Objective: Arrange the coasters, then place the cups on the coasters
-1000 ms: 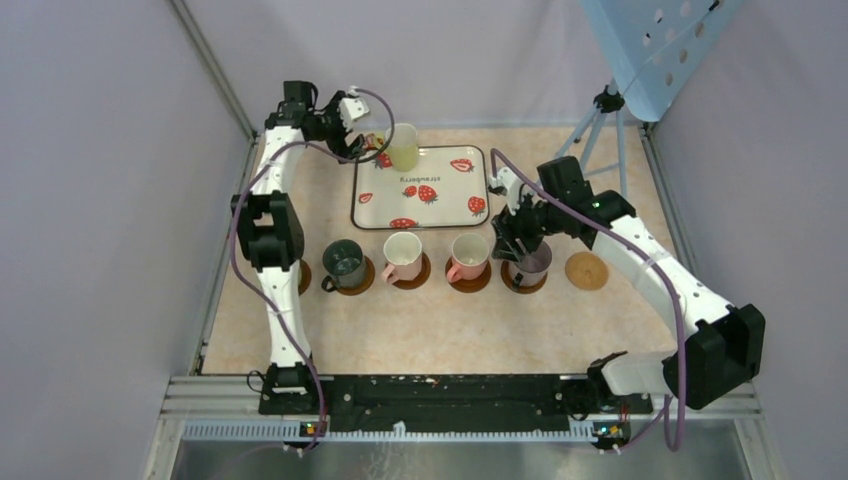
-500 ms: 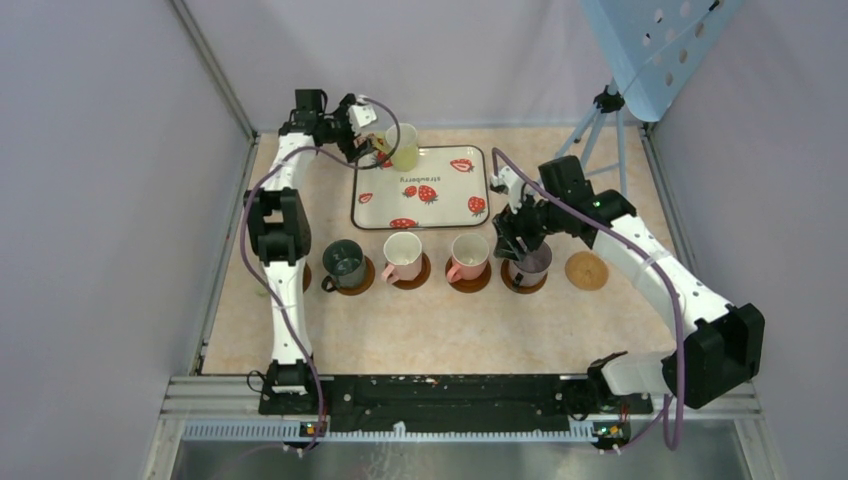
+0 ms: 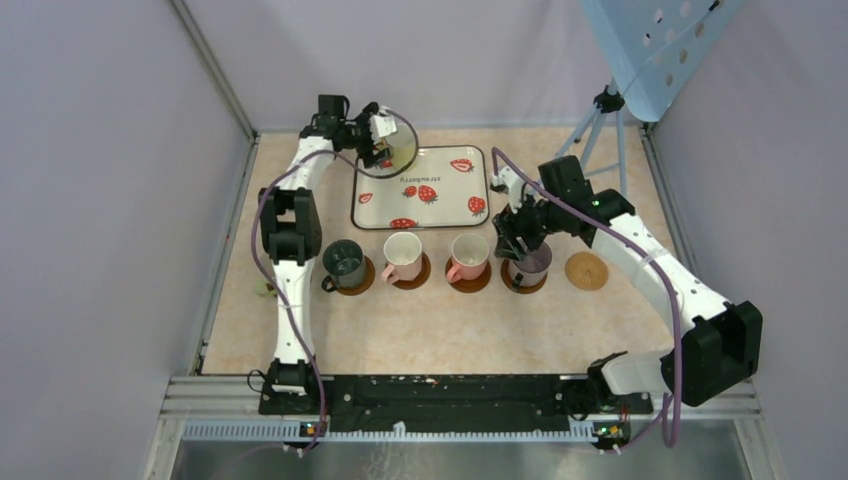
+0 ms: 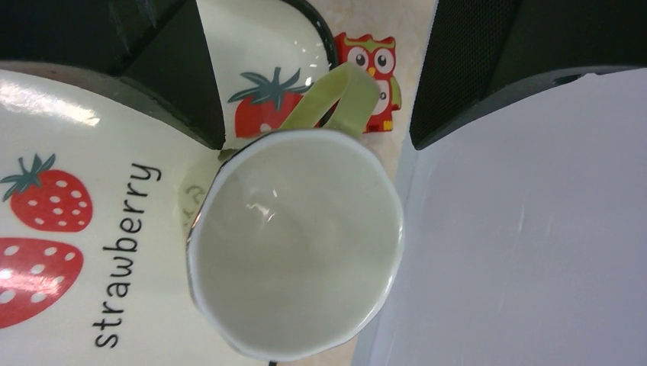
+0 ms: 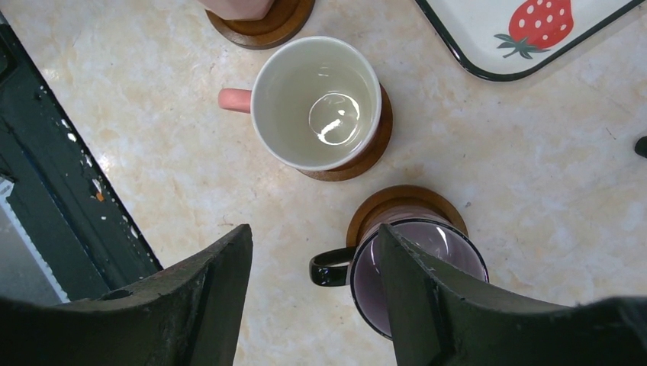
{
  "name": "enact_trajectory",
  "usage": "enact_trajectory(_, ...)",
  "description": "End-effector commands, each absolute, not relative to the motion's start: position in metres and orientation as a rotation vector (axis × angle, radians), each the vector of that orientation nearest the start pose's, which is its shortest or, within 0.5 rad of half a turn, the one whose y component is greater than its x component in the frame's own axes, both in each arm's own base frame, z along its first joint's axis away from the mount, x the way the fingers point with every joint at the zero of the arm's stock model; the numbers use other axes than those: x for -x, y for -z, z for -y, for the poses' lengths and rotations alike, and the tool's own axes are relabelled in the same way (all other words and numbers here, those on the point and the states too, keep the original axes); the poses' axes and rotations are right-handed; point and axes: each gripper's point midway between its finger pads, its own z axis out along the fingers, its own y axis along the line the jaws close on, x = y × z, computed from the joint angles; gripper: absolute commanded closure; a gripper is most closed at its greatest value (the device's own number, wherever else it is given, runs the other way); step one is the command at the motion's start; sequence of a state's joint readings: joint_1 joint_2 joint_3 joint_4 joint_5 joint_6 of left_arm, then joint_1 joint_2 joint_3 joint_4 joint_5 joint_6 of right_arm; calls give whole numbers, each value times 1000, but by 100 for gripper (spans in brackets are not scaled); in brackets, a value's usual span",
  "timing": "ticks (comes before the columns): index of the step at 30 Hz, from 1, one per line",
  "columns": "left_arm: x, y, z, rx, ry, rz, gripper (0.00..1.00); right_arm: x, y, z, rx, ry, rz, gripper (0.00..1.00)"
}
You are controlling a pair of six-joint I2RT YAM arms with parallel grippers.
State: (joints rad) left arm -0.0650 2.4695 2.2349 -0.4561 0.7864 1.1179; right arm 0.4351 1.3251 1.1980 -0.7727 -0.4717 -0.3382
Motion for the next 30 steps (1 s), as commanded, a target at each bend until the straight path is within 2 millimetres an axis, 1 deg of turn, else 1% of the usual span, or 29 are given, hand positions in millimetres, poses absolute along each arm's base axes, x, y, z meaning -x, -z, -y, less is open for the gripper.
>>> enact_trajectory(1,-631,-136,153,-1464,234,-1391,6,-269,-189,-194,1077,-613,-2168,39)
enact_trajectory(8,-625,-141,153,-1445,252,-1423,17,-270,-191,-193,1069,-616,-2163,39)
enact_trajectory(9,-623,-146,153,-1441,254,-1420,18,-271,-192,-193,1066,-612,-2161,39)
enact_trajectory(12,-615,-153,155,-1432,273,-1420,22,-272,-192,-193,1063,-611,-2159,39)
enact_trajectory(16,-607,-156,157,-1409,312,-1447,30,-272,-192,-194,1060,-617,-2155,39)
enact_trajectory(21,-598,-165,164,-1369,373,-1473,38,-271,-193,-194,1060,-621,-2153,39)
enact_trajectory(24,-597,-162,168,-1348,379,-1502,43,-272,-194,-194,1059,-620,-2148,39)
enact_trajectory(25,-599,-162,168,-1335,372,-1511,45,-273,-194,-194,1056,-618,-2146,39)
enact_trajectory(26,-599,-162,168,-1326,372,-1520,51,-273,-194,-194,1055,-619,-2148,39)
enact_trajectory(28,-599,-160,170,-1316,368,-1537,59,-274,-196,-195,1053,-618,-2143,39)
enact_trajectory(30,-600,-160,171,-1303,365,-1552,62,-275,-196,-195,1053,-618,-2142,39)
